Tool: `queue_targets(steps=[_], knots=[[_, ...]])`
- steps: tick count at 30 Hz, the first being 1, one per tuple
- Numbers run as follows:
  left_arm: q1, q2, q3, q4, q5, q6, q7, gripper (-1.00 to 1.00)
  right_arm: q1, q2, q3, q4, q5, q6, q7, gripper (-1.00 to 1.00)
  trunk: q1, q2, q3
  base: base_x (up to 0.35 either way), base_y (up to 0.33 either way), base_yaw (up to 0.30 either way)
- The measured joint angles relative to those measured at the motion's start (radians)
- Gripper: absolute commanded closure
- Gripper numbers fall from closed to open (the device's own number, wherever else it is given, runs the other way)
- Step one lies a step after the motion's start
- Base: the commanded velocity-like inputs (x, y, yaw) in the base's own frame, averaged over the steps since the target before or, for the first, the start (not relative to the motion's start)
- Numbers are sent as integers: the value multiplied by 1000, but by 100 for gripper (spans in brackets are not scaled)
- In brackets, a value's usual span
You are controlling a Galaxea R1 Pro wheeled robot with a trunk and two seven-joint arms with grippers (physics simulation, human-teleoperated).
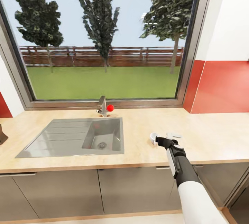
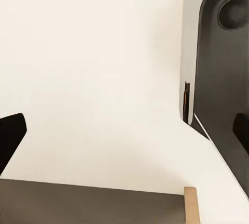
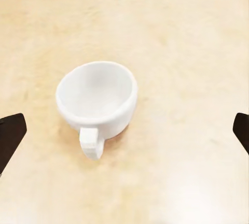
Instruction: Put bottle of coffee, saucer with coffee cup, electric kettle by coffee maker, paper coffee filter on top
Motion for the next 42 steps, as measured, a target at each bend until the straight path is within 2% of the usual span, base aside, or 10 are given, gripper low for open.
queue_targets(steps=[8, 15, 25, 28, 37, 42], knots=[[0, 0, 0, 2, 0, 0, 1, -100, 0, -4, 0, 1, 2, 0, -1, -100, 0, 0, 0, 263, -117, 0], [0, 0, -1, 13, 0, 3, 2, -100, 0, -16, 0, 8, 4, 10, -2, -100, 0, 0, 0, 47, -22, 0], [0, 0, -1, 26, 1, 9, 4, -100, 1, -22, -1, 100, 3, 39, -4, -100, 0, 0, 0, 181, 0, 0], [1, 0, 0, 28, 1, 10, 4, -100, 1, -31, -1, 132, 3, 40, -4, -100, 0, 0, 0, 148, 0, 0], [1, 0, -1, 28, 1, 12, 1, -100, 1, -36, 0, 164, 3, 40, -5, -100, 0, 0, 0, 11, 0, 0], [1, 0, 0, 28, 1, 12, 1, -100, 1, -36, 0, 198, 2, 39, -26, -100, 0, 0, 0, 0, 0, 0]])
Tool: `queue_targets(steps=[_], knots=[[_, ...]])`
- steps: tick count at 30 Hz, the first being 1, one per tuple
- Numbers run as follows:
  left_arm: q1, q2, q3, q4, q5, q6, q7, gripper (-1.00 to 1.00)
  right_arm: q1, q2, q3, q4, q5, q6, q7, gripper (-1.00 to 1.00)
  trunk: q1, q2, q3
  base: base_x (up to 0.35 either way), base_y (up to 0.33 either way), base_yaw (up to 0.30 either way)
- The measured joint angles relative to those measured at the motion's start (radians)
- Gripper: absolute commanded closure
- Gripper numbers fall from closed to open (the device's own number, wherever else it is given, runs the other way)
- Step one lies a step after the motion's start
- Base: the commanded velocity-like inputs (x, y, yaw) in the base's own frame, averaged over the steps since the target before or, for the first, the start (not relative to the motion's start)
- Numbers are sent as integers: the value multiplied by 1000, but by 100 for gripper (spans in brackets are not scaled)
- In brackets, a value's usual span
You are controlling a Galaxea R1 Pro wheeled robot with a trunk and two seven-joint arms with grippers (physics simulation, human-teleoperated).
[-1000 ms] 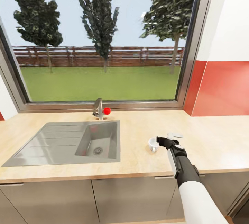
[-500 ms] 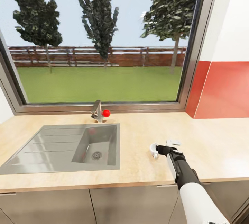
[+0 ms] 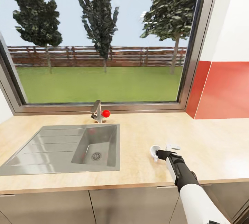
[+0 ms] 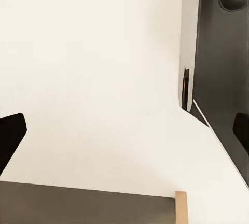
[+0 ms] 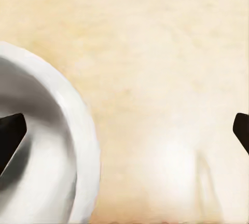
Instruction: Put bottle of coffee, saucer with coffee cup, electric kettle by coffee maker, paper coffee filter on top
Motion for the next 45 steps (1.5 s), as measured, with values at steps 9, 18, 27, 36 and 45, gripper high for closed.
queue_targets(steps=[9, 18, 27, 36, 45], knots=[[0, 0, 0, 0, 0, 0, 0, -100, -1, 0, 0, 4, 0, -1, -3, -100, 0, 0, 0, 0, 0, 0], [0, 0, 0, 1, 0, -1, -1, -100, 0, 0, 0, 4, 0, -2, -3, 100, 0, 0, 0, 0, 0, 0], [0, -1, 0, 1, 0, -2, -2, -100, 0, 0, 0, -11, 8, -1, -2, 100, 0, 0, 0, 0, 0, 0], [0, -2, 0, 2, 0, -2, -1, -100, 0, 0, 0, -12, 6, 0, -3, 100, 0, 0, 0, 0, 0, 0], [0, 0, 0, 0, 0, -11, -2, -100, -1, 0, 0, -11, 5, 0, -4, 100, 0, 0, 0, 0, 0, 0]])
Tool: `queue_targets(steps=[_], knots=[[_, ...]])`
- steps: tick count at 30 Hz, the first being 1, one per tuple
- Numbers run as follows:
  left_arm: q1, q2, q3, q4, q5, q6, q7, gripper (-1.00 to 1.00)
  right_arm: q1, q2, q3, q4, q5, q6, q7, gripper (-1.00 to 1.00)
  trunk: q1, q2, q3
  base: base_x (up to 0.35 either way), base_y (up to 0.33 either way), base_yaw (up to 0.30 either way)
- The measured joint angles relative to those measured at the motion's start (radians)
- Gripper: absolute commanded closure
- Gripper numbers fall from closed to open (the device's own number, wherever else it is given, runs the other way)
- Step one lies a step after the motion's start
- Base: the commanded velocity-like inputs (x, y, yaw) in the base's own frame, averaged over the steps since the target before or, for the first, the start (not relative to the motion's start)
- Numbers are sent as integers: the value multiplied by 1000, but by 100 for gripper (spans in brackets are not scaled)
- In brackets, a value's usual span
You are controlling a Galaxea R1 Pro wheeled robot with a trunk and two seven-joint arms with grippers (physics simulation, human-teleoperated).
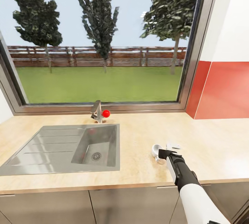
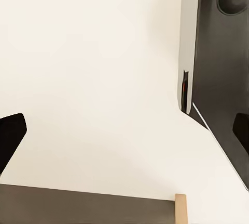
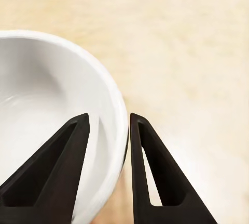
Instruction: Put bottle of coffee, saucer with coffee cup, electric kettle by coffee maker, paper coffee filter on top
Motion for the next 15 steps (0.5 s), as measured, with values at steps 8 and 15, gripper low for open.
queue_targets(steps=[8, 15], knots=[[0, 0, 0, -1, 0, -2, 0, -100, 0, -16, 3, 3, -16, 0, 2, 100, 0, 0, 0, -43, 0, 0], [0, 0, 1, -3, 2, 0, 3, -100, 0, -14, 4, -108, -12, -2, 3, 100, 1, 0, 0, -306, 73, 0]])
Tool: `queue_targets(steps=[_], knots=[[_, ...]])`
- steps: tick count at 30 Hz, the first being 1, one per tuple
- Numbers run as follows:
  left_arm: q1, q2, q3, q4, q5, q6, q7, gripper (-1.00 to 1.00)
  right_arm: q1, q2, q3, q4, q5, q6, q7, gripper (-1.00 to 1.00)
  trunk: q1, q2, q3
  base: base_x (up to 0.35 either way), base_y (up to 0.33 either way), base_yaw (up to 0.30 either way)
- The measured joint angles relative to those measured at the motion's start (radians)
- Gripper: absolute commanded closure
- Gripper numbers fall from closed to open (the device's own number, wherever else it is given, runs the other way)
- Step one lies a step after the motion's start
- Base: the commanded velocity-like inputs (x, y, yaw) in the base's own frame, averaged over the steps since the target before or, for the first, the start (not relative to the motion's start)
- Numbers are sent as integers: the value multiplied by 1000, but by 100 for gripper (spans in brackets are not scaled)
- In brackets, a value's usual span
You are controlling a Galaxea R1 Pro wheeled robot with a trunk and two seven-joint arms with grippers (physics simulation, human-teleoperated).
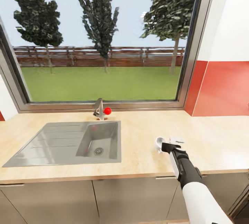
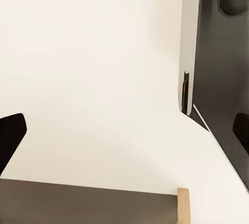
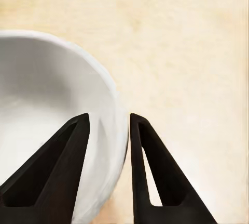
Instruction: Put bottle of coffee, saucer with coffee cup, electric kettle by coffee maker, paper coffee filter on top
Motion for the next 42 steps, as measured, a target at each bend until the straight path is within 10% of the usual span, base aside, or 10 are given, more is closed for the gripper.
queue_targets(steps=[10, 42], knots=[[-1, -1, 2, -1, 2, 2, 3, -100, 0, 6, 64, -24, -2, -5, 2, 100, 0, 0, 0, -211, 269, 0], [0, 7, 0, -1, 18, 4, 15, -100, 0, 15, 67, -60, -2, -3, 81, 100, 0, 0, 11, -164, 288, 165]])
